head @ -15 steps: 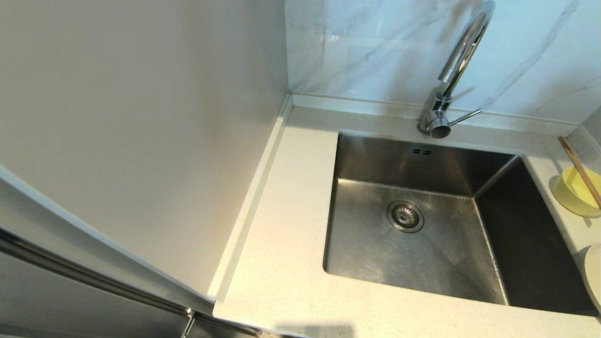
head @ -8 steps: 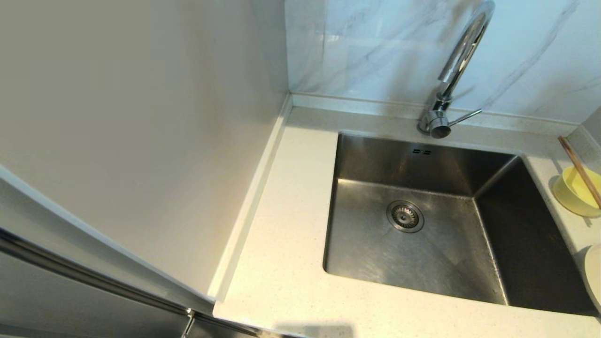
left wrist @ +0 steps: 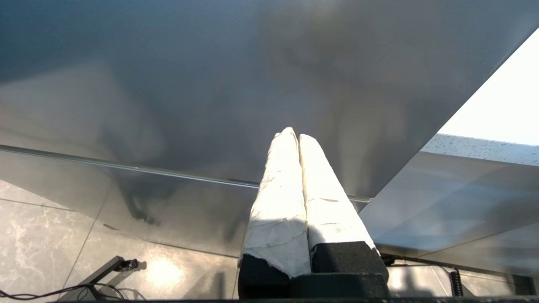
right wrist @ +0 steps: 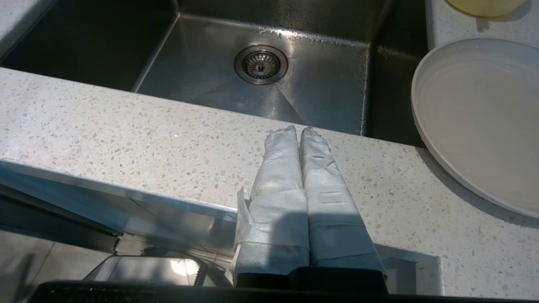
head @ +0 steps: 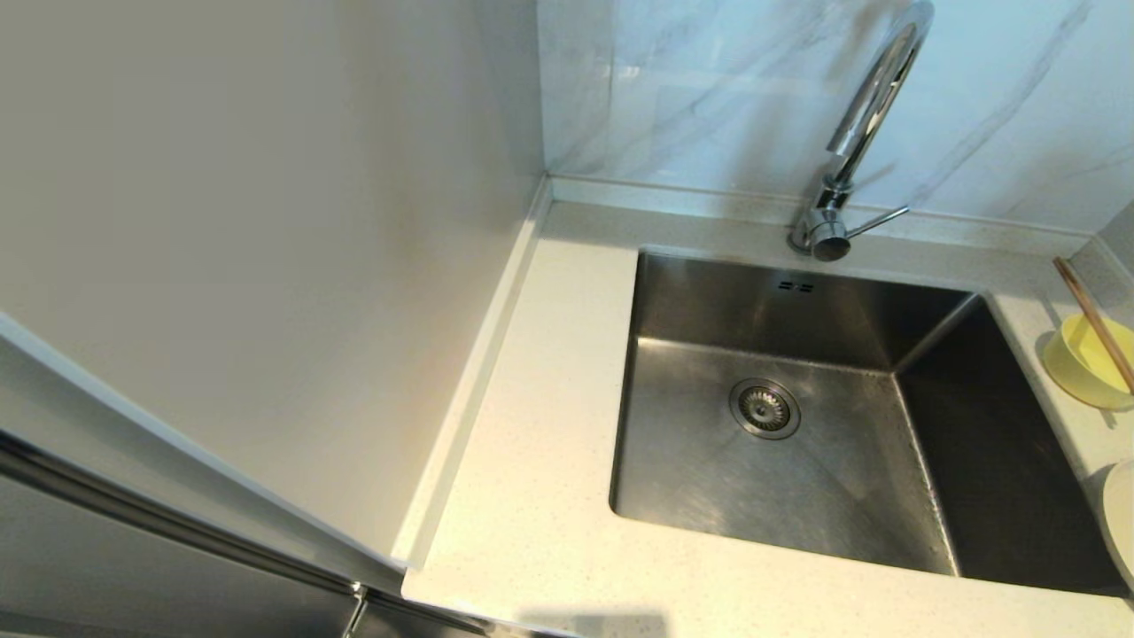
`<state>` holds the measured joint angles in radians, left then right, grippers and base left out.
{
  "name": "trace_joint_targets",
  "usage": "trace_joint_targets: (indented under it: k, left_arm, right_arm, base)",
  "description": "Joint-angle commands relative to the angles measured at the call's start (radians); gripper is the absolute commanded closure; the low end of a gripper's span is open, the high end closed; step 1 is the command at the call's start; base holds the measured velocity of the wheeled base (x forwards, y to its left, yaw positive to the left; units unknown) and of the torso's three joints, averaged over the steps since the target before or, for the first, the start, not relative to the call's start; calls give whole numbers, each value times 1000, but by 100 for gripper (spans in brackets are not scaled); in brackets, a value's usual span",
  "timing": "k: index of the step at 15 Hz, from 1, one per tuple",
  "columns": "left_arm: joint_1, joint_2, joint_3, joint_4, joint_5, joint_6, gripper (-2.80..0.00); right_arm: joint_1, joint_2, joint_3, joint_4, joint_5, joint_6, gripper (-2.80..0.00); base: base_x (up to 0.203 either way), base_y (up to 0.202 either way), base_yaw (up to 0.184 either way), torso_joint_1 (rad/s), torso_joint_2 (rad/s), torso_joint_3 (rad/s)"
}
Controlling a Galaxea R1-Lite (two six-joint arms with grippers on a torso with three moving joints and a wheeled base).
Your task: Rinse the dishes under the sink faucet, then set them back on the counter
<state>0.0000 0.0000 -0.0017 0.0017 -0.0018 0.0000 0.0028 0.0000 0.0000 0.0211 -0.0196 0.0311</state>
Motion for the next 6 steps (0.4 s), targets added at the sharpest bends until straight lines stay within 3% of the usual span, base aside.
trace_joint_targets:
  k: [1,6]
  left_arm:
    - [0,0,0,0,0,0,0]
    - [0,0,0,0,0,0,0]
  right_arm:
    - [0,3,8,0,-2,1,0]
    - [0,2,8,0,0,1,0]
  base:
    - [0,0,0,0,0,0]
    - [0,0,0,0,0,0]
